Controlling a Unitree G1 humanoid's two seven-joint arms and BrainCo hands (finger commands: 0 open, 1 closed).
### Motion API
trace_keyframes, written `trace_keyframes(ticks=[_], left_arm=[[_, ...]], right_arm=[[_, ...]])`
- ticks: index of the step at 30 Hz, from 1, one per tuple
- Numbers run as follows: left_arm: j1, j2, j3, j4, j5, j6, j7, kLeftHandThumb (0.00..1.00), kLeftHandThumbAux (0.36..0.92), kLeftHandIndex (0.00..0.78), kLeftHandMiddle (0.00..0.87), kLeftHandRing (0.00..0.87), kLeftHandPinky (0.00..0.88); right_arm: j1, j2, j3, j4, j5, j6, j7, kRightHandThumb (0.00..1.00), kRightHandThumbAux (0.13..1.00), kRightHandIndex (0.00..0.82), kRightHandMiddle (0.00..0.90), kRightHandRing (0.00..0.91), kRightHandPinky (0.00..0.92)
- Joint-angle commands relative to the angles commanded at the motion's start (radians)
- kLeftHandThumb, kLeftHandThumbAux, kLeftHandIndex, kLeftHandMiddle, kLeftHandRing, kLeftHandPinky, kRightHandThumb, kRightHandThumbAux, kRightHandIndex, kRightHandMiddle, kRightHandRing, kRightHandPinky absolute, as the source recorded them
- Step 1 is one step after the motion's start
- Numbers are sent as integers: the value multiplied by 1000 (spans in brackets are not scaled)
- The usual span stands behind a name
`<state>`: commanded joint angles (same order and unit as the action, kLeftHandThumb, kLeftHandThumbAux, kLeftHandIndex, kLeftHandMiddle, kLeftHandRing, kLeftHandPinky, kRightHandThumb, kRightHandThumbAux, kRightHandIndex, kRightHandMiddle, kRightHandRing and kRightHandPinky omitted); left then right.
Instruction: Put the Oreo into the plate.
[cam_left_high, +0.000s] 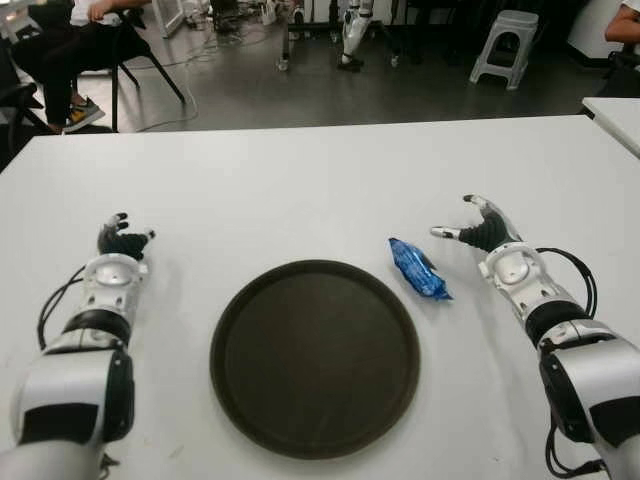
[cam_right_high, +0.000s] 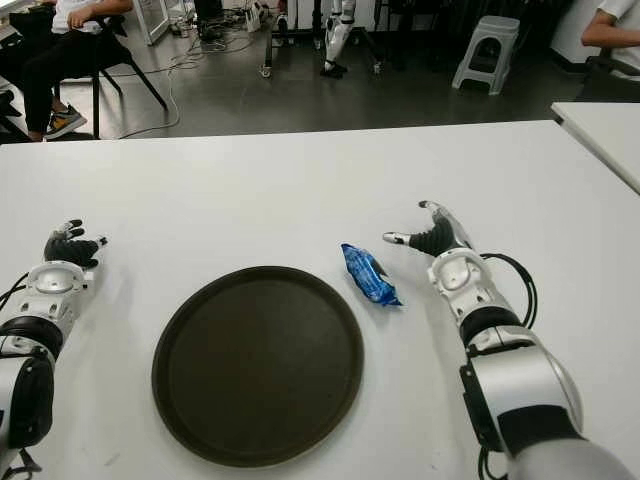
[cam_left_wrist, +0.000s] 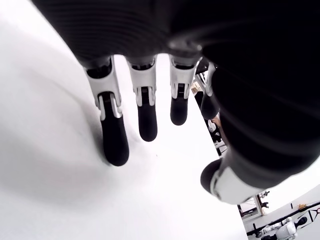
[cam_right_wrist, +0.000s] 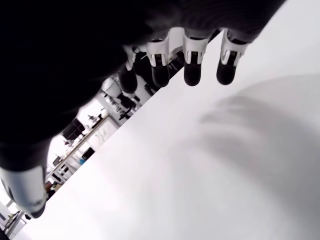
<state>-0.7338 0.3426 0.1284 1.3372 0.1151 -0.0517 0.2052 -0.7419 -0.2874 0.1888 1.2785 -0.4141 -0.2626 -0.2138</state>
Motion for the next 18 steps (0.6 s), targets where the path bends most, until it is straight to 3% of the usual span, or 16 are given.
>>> trace_keyframes(ticks=[18], left_arm=[[-1, -1, 3, 1, -3, 4, 9, 305, 761, 94, 132, 159, 165]], right_arm=[[42, -24, 78, -160, -55, 40, 40, 0, 662, 0, 0, 0, 0]])
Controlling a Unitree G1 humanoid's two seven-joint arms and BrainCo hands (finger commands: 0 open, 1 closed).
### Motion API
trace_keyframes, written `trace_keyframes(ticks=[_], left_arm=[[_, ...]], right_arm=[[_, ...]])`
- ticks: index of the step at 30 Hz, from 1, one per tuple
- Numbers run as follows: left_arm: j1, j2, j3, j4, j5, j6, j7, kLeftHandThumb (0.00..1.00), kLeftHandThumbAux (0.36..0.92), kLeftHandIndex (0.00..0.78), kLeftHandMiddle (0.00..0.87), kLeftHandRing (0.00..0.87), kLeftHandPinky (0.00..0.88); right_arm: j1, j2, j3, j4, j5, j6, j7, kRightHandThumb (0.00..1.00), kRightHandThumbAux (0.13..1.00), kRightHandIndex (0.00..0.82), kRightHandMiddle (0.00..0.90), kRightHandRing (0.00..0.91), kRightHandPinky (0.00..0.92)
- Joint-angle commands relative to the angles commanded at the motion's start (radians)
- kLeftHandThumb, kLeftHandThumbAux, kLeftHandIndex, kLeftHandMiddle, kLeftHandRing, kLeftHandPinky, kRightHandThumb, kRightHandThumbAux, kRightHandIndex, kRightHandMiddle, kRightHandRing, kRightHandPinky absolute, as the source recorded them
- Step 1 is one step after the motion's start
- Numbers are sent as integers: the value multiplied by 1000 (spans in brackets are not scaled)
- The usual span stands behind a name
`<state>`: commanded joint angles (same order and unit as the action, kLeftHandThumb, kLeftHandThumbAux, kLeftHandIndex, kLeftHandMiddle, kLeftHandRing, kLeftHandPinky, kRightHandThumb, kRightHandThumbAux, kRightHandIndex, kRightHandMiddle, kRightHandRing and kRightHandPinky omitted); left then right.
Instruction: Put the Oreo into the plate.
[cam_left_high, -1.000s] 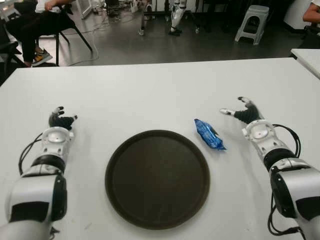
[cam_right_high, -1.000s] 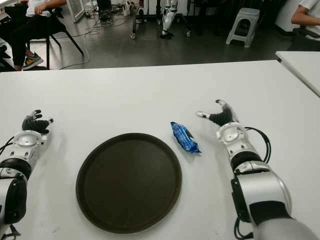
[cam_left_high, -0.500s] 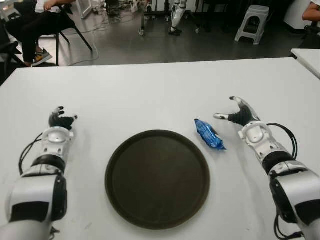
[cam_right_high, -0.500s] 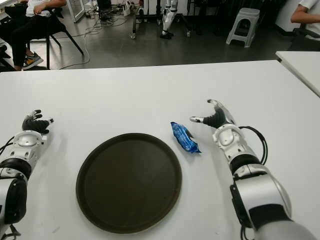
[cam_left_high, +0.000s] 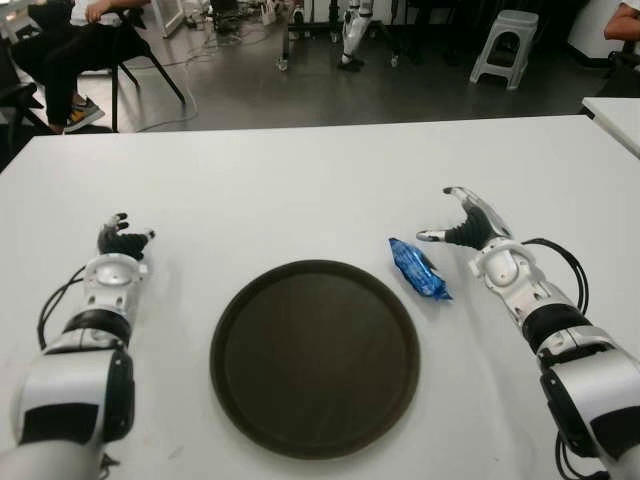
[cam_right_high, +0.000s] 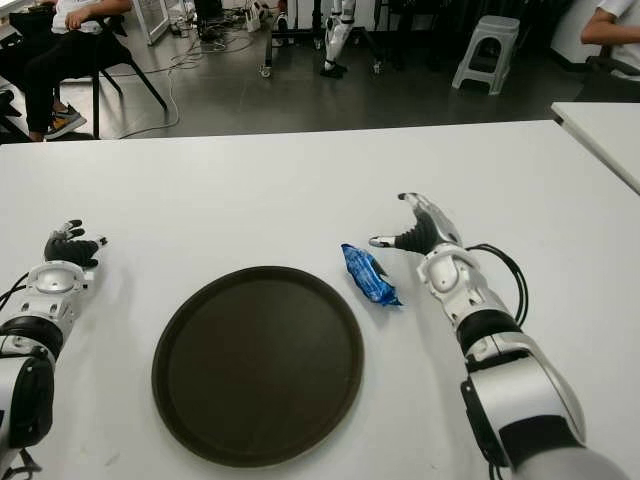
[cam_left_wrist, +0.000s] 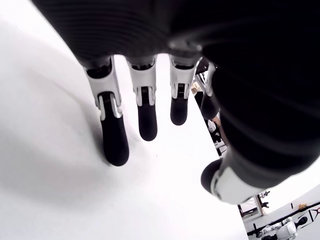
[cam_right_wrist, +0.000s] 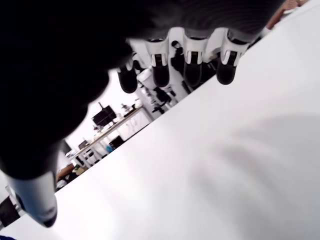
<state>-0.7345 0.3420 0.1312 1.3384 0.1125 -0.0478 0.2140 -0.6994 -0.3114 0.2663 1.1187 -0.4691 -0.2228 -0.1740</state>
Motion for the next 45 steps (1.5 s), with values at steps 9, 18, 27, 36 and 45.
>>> trace_keyframes(ticks=[9, 18, 27, 36, 45], left_arm=[[1, -2, 3, -1, -3, -6, 0, 302, 765, 86, 131, 156, 174], [0, -3, 6, -1, -4, -9, -3, 321, 755, 86, 132, 153, 163], [0, -1, -1, -1, 2, -7, -8, 277, 750, 77, 125, 149, 155], [0, 2, -5, 1, 4, -4, -13, 263, 765, 88, 136, 158, 158], [-1, 2, -5, 1, 5, -2, -8, 278, 777, 104, 144, 168, 153]], right_arm=[[21, -10, 5, -61, 6, 18, 30, 0, 666, 0, 0, 0, 0], [30, -18, 4, -101, 6, 34, 42, 0, 666, 0, 0, 0, 0], [35, -22, 3, -140, 5, 70, 52, 0, 646, 0, 0, 0, 0], [18, -28, 5, -136, 1, 95, 57, 0, 644, 0, 0, 0, 0], [-9, -35, 9, -87, -9, 79, 35, 0, 654, 0, 0, 0, 0]])
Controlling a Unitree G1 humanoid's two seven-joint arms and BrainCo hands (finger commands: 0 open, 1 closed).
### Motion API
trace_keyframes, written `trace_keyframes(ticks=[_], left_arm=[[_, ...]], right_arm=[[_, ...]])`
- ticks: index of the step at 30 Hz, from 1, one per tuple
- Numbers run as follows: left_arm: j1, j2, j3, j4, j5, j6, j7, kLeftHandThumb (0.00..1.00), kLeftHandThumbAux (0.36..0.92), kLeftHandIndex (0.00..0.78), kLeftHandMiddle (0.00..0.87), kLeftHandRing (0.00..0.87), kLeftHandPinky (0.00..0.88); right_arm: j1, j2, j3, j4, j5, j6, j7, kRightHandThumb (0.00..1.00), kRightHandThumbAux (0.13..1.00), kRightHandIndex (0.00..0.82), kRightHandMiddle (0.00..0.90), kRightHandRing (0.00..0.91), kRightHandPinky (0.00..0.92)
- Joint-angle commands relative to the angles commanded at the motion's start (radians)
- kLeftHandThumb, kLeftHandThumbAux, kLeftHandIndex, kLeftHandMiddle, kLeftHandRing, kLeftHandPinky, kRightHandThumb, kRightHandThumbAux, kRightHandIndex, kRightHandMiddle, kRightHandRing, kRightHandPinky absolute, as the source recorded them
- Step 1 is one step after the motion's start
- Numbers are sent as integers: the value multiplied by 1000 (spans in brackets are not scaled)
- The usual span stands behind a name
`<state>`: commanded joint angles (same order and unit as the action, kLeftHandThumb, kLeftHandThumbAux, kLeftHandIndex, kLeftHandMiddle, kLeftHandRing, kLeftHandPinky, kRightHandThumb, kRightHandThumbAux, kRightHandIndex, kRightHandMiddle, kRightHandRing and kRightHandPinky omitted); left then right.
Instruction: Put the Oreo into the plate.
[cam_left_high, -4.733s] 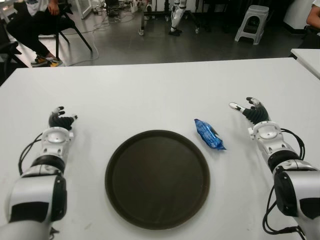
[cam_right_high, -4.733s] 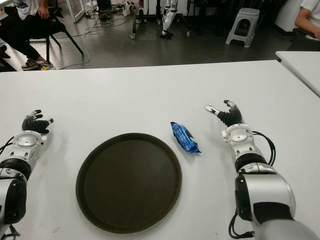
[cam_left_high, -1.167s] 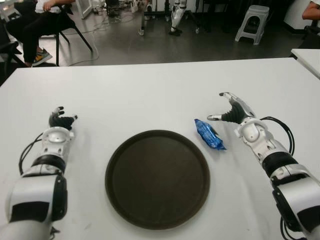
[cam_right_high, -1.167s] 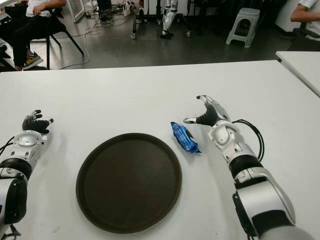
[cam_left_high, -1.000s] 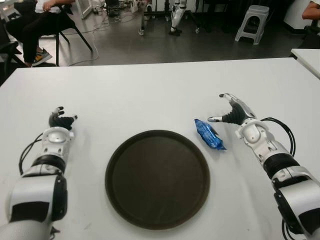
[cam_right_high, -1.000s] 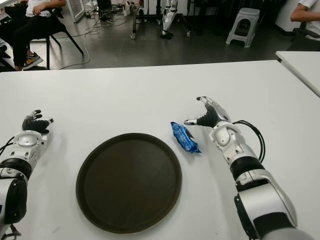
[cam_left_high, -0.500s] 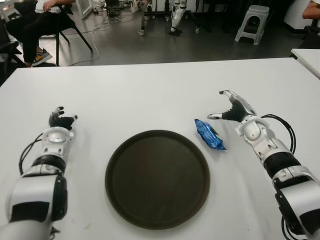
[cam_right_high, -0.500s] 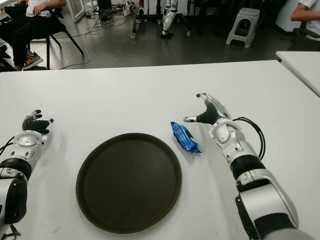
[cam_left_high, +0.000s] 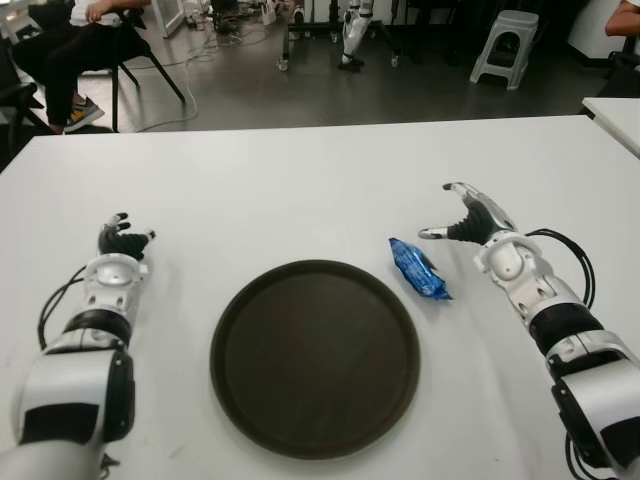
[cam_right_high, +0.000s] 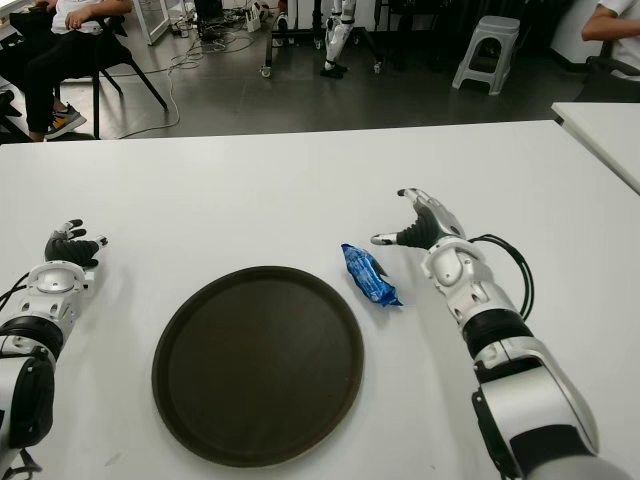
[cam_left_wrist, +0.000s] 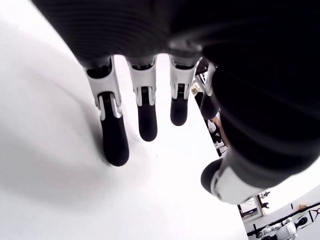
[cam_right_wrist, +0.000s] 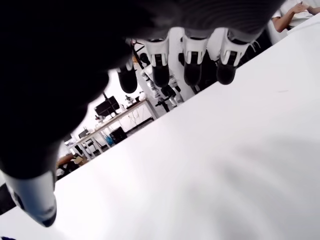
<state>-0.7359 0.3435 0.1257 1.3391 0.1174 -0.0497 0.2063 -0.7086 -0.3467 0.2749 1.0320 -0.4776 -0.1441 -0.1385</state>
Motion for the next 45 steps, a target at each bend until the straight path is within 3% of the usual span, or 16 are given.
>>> trace_keyframes(ticks=[3, 6, 10, 18, 27, 37, 45], left_arm=[[2, 0, 3, 0, -3, -5, 0, 306, 780, 97, 136, 161, 167], [3, -1, 7, 0, -7, -8, -2, 324, 778, 96, 133, 160, 177], [2, -1, 8, 0, -6, -5, 0, 300, 771, 91, 133, 162, 182], [1, -3, 7, 1, -5, 0, 2, 283, 759, 89, 134, 165, 184], [-1, -5, 5, 1, -3, 0, 2, 305, 768, 91, 128, 158, 173], [-2, -3, 3, 2, -1, 0, 0, 304, 771, 125, 145, 175, 206], [1, -4, 10, 1, -7, -6, -2, 289, 767, 95, 137, 162, 178]], right_arm=[[-4, -21, -7, -37, 2, 7, 12, 0, 651, 0, 0, 0, 0], [30, -45, -18, -179, 2, 57, 48, 0, 643, 0, 0, 0, 0], [41, -47, -17, -215, -5, 87, 43, 0, 638, 0, 0, 0, 0], [103, -52, -6, -409, -37, 208, 82, 0, 645, 0, 0, 0, 0], [178, -53, 8, -547, -63, 256, 116, 0, 632, 0, 0, 0, 0], [205, -48, -3, -600, -65, 287, 151, 0, 626, 0, 0, 0, 0], [233, -58, -10, -681, -72, 309, 166, 0, 640, 0, 0, 0, 0]])
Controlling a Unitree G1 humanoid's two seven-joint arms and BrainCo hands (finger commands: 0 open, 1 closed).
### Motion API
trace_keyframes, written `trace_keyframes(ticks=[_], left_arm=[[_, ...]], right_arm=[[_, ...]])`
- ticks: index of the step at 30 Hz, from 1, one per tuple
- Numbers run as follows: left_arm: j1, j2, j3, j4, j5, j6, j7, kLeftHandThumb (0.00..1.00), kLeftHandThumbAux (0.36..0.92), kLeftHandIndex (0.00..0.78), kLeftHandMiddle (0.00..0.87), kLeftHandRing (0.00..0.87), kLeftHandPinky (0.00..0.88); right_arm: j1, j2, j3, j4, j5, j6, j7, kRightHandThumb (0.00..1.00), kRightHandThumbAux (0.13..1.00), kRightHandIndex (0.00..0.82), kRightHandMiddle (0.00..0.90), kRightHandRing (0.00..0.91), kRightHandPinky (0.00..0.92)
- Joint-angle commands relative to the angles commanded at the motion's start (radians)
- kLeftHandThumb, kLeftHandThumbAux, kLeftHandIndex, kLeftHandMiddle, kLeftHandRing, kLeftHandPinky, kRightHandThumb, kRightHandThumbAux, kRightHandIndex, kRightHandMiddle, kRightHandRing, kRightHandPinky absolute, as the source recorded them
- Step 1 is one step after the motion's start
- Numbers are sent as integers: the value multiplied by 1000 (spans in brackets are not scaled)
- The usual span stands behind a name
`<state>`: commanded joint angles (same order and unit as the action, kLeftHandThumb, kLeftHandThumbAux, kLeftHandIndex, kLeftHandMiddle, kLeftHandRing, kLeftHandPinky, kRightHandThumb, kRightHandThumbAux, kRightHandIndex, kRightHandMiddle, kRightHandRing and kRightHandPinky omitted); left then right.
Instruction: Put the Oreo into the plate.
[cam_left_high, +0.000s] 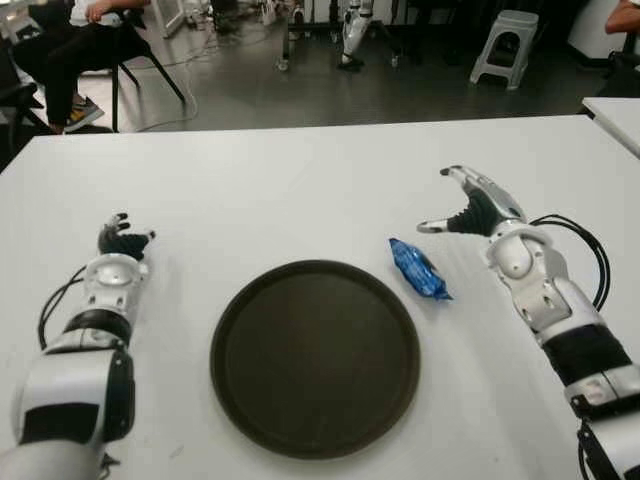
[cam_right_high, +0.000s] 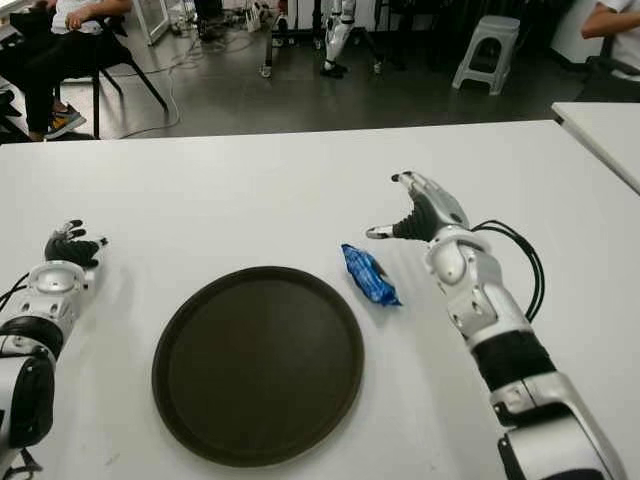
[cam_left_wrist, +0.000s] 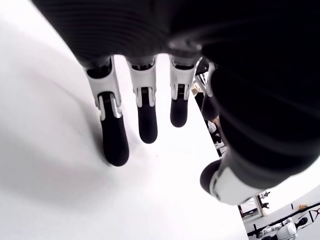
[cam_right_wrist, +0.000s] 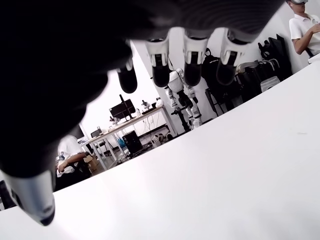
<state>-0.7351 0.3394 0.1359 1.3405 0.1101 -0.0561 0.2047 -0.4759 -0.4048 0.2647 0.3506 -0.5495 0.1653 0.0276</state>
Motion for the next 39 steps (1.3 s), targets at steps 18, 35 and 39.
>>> trace_keyframes(ticks=[18, 35, 39], left_arm=[[-1, 0, 0, 0, 0, 4, -3, 304, 759, 85, 135, 157, 164], [-3, -1, 1, 1, 1, 8, 5, 276, 757, 99, 140, 164, 164], [-1, -1, 5, 1, -3, 3, 5, 316, 757, 96, 139, 164, 175]], right_arm=[[78, -12, 35, -133, -47, 43, 88, 0, 609, 0, 0, 0, 0], [132, 8, 96, -199, -102, 135, 185, 0, 577, 0, 0, 0, 0], [130, 10, 105, -185, -112, 137, 192, 0, 593, 0, 0, 0, 0]])
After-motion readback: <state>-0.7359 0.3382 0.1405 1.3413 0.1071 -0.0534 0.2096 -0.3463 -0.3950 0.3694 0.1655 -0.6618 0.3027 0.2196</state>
